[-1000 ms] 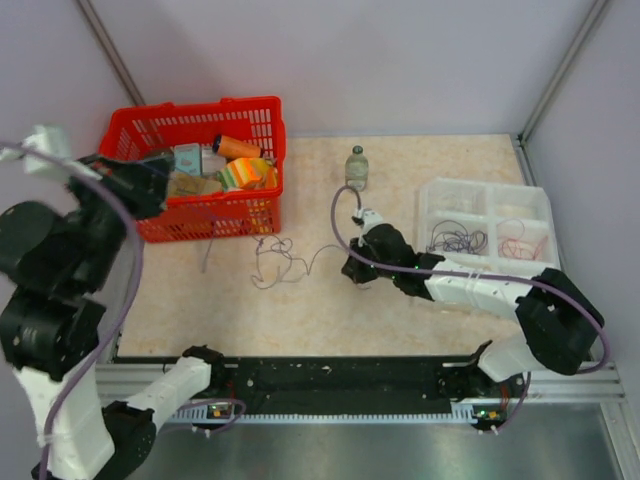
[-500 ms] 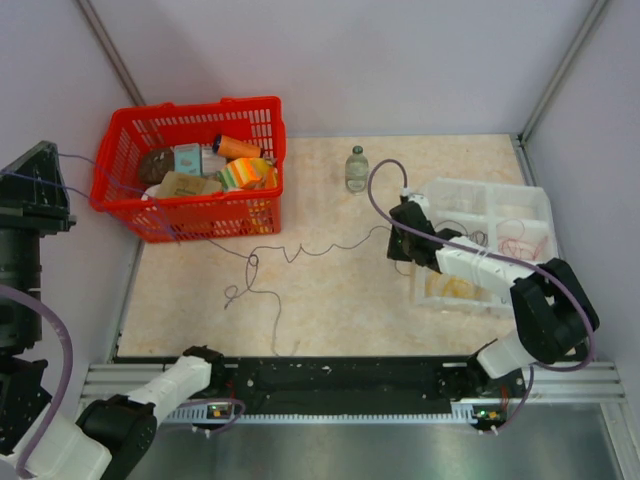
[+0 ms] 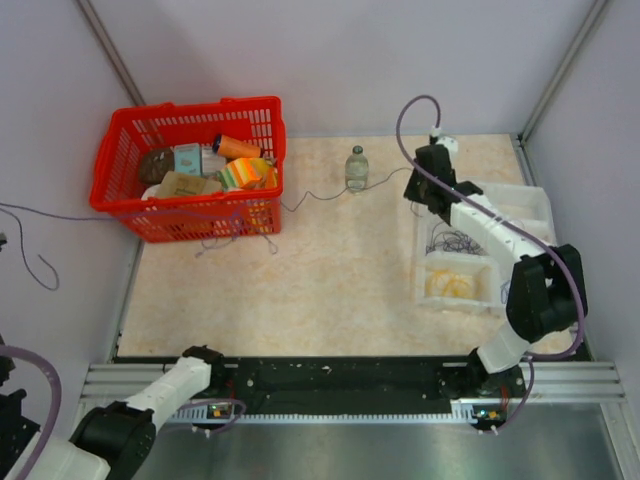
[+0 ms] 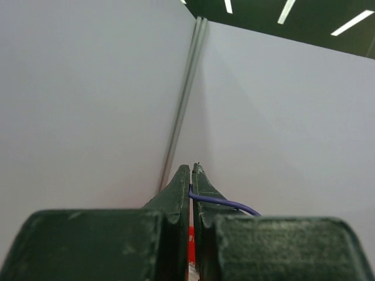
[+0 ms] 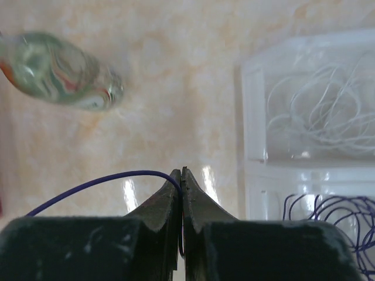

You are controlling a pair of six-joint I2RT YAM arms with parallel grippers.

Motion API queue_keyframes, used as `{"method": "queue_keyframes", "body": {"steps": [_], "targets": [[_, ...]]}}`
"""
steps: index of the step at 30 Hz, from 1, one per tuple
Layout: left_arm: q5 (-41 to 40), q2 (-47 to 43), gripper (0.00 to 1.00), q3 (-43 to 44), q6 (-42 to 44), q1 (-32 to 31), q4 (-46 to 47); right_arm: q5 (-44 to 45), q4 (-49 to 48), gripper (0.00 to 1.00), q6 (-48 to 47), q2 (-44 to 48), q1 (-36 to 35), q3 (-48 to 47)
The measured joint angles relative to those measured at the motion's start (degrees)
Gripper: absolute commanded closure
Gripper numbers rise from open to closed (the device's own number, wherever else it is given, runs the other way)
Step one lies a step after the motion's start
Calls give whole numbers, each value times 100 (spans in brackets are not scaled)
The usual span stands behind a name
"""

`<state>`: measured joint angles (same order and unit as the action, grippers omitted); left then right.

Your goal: Untangle the cables

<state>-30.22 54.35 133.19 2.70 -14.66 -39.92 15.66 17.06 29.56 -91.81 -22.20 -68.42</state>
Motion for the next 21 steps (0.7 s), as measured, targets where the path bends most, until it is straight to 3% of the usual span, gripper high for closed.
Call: {"method": "queue_keyframes", "body": {"steps": [4, 7, 15, 21], "targets": [[-450, -299, 100, -61, 890, 0, 361, 48, -52, 100, 2, 133, 743, -627], [-741, -472, 100, -297, 1172, 0, 588, 15, 192, 100, -83, 153, 1152, -922], [-1521, -809, 100, -879, 1980, 0, 981, -17, 175, 100, -562, -170, 2885, -2815], [-1556, -922, 100, -1032, 1843, -2, 765, -498, 146, 100, -896, -728, 2953, -3523]]}}
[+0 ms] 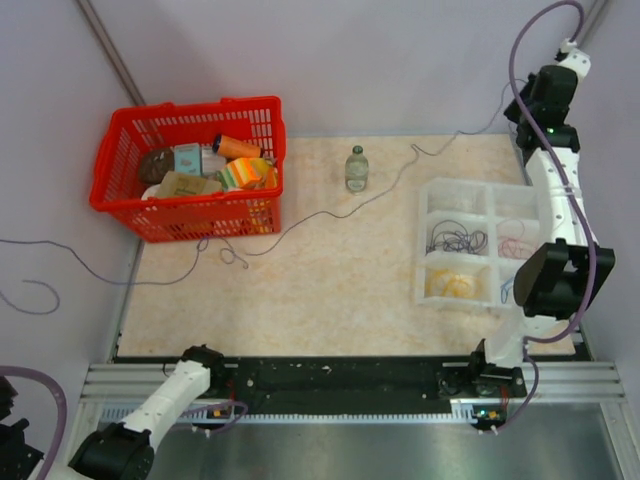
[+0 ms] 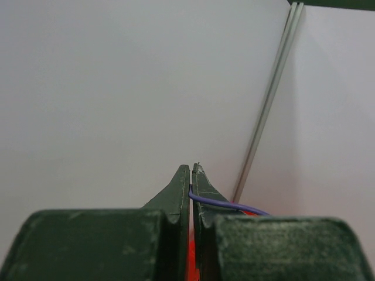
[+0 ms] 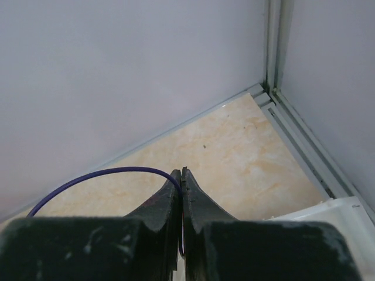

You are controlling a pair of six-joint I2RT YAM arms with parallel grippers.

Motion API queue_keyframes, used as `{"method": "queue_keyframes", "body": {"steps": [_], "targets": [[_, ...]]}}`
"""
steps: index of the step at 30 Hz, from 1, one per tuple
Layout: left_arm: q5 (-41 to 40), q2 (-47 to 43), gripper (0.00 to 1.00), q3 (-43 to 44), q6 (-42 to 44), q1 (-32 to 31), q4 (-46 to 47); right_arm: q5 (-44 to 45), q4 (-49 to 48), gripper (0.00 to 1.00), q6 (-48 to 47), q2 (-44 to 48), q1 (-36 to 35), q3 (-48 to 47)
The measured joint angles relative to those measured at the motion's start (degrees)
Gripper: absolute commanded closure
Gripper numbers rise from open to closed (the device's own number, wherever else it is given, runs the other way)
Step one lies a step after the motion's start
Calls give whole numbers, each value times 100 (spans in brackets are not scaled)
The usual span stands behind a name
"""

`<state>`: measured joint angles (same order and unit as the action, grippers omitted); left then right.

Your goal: Untangle the cables

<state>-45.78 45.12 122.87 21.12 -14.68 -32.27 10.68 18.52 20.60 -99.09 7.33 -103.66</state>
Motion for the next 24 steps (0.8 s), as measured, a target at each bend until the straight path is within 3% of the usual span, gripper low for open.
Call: {"method": "queue_keyframes", "body": {"steps": [5, 14, 18, 24], "targets": [[-24, -87, 100, -205, -378, -4, -446, -39, 170, 100, -289, -201, -155, -278], [-684, -184, 100, -120, 890, -52, -85, -149, -7, 100, -850, -697, 28, -1047], [-208, -271, 100, -2, -299, -74, -651, -308, 33, 100, -855, -514, -240, -1071], [1749, 157, 100, -562, -2365, -74, -1071, -758, 164, 100, -658, 450, -1137, -994]]}}
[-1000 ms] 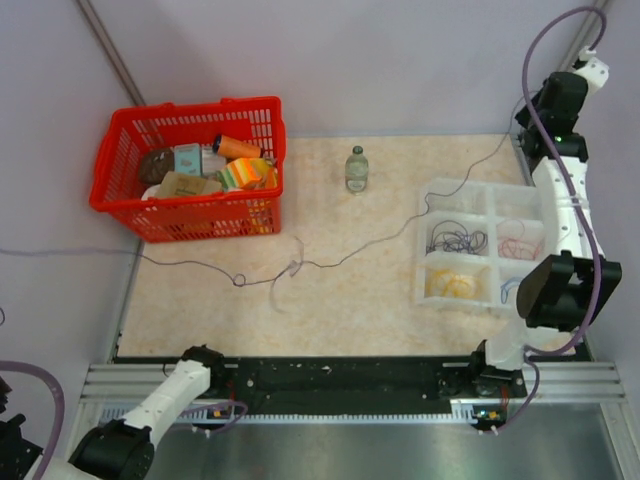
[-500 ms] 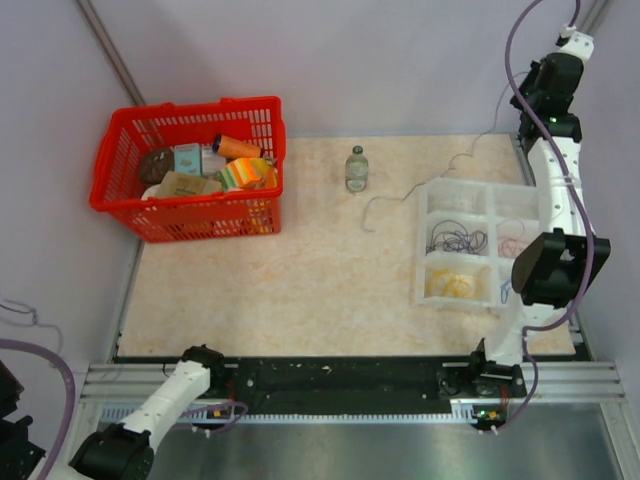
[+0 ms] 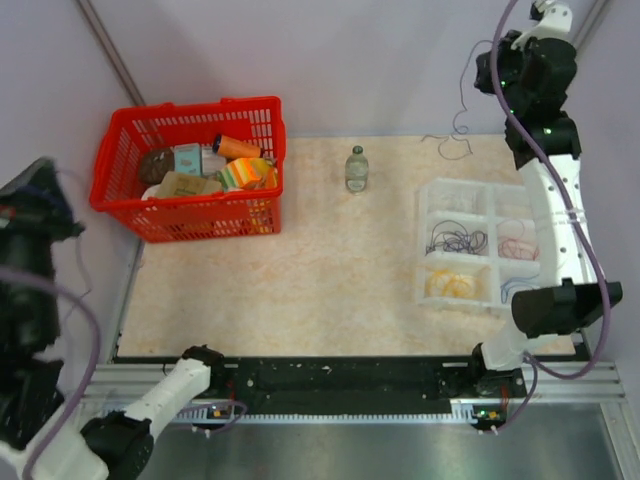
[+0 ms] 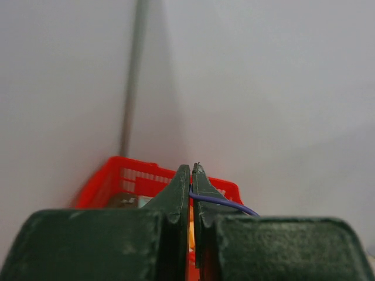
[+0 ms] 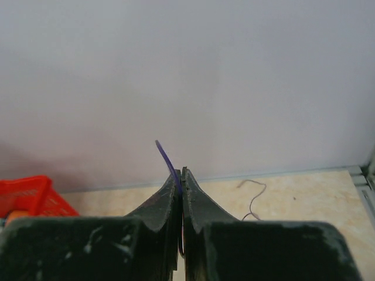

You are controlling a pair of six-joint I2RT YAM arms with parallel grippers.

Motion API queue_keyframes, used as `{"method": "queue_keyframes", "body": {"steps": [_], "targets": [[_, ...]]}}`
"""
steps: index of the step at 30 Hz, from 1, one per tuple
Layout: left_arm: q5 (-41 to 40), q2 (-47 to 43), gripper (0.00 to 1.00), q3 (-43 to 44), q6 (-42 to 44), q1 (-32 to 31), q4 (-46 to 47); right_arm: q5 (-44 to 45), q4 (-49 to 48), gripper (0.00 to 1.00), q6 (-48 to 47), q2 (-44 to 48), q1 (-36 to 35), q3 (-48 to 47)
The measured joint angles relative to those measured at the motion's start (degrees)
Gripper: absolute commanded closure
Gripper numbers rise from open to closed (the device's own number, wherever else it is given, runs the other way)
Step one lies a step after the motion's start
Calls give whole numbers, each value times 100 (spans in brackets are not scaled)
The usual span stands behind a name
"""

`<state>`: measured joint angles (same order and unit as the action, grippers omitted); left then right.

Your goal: Untangle the cables

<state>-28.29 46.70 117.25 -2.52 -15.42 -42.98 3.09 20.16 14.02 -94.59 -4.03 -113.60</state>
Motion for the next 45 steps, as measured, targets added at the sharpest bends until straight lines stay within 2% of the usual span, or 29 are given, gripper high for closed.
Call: {"method": "queue_keyframes", "body": {"steps": [3, 6, 11, 17, 23, 28, 33, 40, 43, 44, 45], "targets": [[741, 710, 100, -37, -597, 0, -83, -286, 11, 100, 232, 654, -142, -13], [1193, 1049, 100, -706, -1054, 0, -55, -420, 72, 100, 487, 1268, -210, -9], [1545, 964, 100, -2022, -1552, 0, -212, -769, 214, 100, 774, 2319, -621, 564], [1650, 592, 100, -2295, -1777, 0, -203, -1307, 654, 100, 1091, 3027, -793, 1521], [1681, 278, 100, -2520, -1884, 0, -68, -1648, 844, 100, 1346, 2957, -1045, 2479], [1759, 275, 100, -2922, -1993, 0, -81, -1578, 1038, 100, 1473, 3038, -2107, 4168], [1860, 376, 100, -2970, -2000, 0, -94, -1270, 1884, 100, 1580, 2859, -3010, 5442], [2210, 409, 100, -3342, -2129, 0, -55, -748, 2450, 98, 1187, 1753, -3191, 5501], [2356, 424, 100, -3504, -2186, 0, -76, -448, 2629, 91, 662, 1333, -3193, 5246], [2380, 446, 100, -3528, -2192, 0, -81, -411, 2656, 87, 529, 1248, -3193, 5163], [2409, 455, 100, -3547, -2205, 0, -81, -363, 2710, 77, 361, 1141, -3193, 5047]]}}
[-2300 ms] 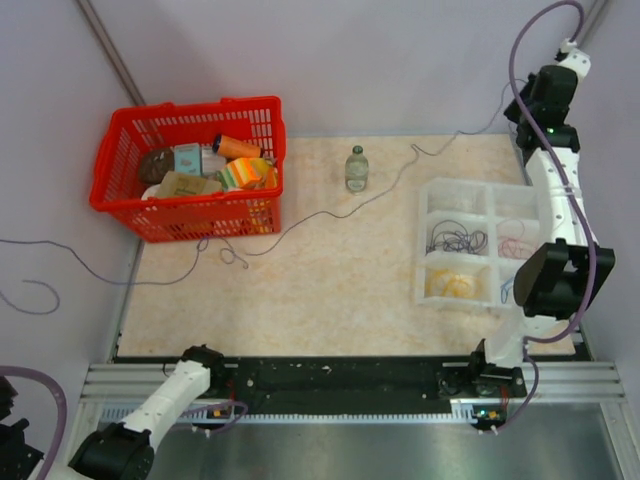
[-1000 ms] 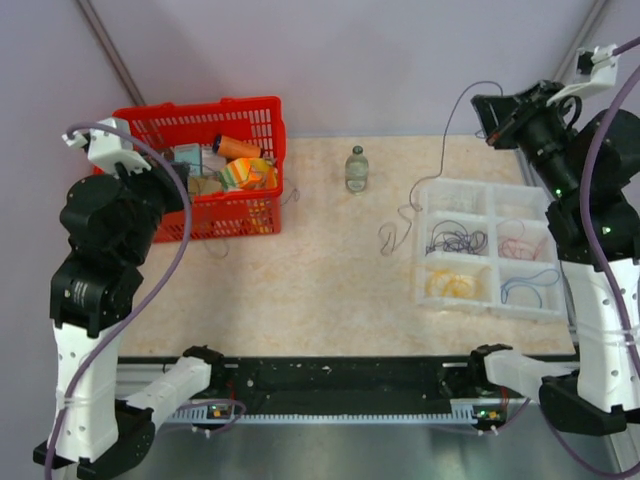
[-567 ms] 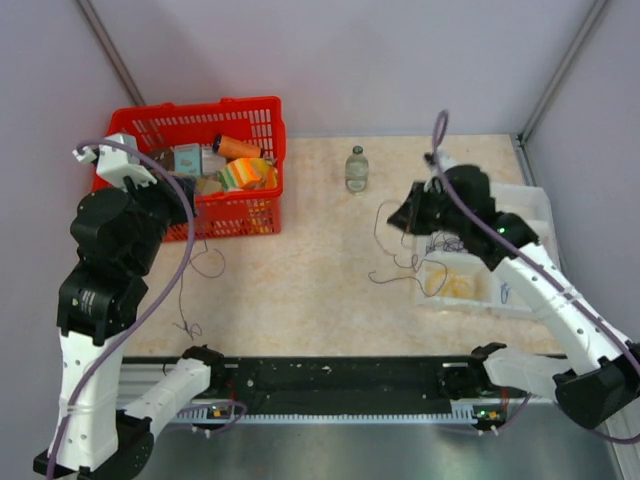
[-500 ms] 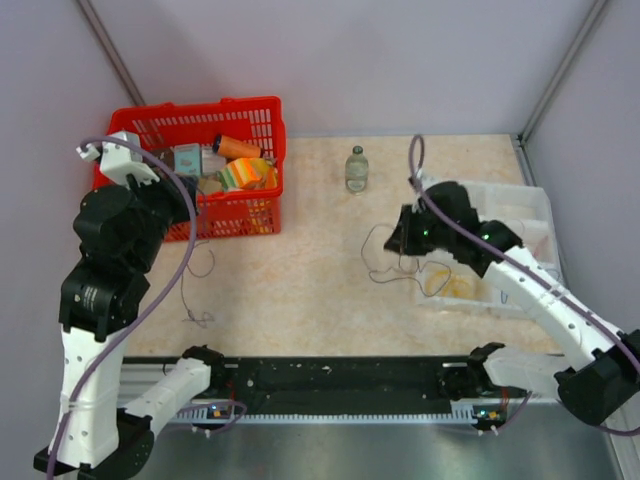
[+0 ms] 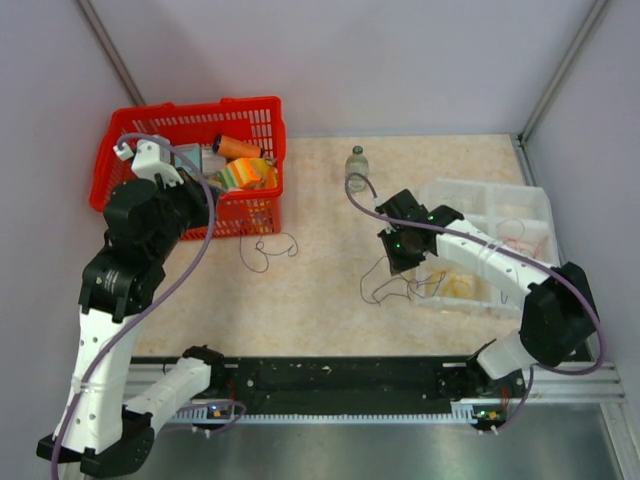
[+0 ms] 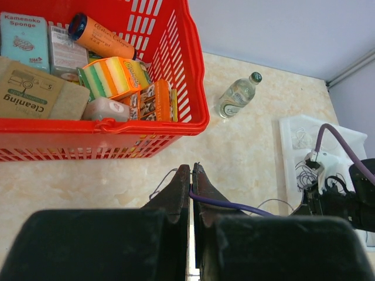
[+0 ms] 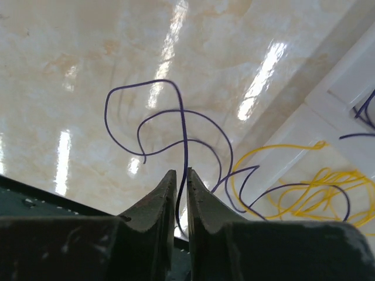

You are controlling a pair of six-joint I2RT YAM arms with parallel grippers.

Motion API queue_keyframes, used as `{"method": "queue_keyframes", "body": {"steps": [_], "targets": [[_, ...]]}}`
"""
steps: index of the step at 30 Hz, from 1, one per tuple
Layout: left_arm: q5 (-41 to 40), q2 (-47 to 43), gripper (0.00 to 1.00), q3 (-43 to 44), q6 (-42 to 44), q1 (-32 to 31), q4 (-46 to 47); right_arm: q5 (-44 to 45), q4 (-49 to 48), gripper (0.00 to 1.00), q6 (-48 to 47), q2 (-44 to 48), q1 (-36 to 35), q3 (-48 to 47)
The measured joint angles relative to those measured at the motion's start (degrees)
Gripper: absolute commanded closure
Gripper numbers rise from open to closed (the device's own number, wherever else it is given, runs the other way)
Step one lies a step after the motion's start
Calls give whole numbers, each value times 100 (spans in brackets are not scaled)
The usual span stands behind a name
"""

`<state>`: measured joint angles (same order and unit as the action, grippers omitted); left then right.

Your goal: Untangle the cables

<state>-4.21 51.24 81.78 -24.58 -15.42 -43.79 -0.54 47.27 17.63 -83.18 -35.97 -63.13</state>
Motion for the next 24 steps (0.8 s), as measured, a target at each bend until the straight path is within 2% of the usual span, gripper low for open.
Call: {"method": "queue_keyframes", "body": {"steps": [2, 3, 6, 12, 24], "targets": [[28, -4, 100, -24, -2, 0, -2, 81, 42, 56, -284, -166, 0, -162], [33, -20, 100, -31, -2, 0, -2, 109, 44, 49, -431, -216, 2, -192], [33, -92, 100, -55, -4, 0, -4, 129, 146, 42, -870, -343, 0, -192], [37, -153, 100, -59, -26, 0, -11, -35, 195, 36, -1360, -544, -4, -177], [162, -83, 100, -57, -79, 0, -90, 74, -26, 37, -1659, -1285, -87, -188]]}}
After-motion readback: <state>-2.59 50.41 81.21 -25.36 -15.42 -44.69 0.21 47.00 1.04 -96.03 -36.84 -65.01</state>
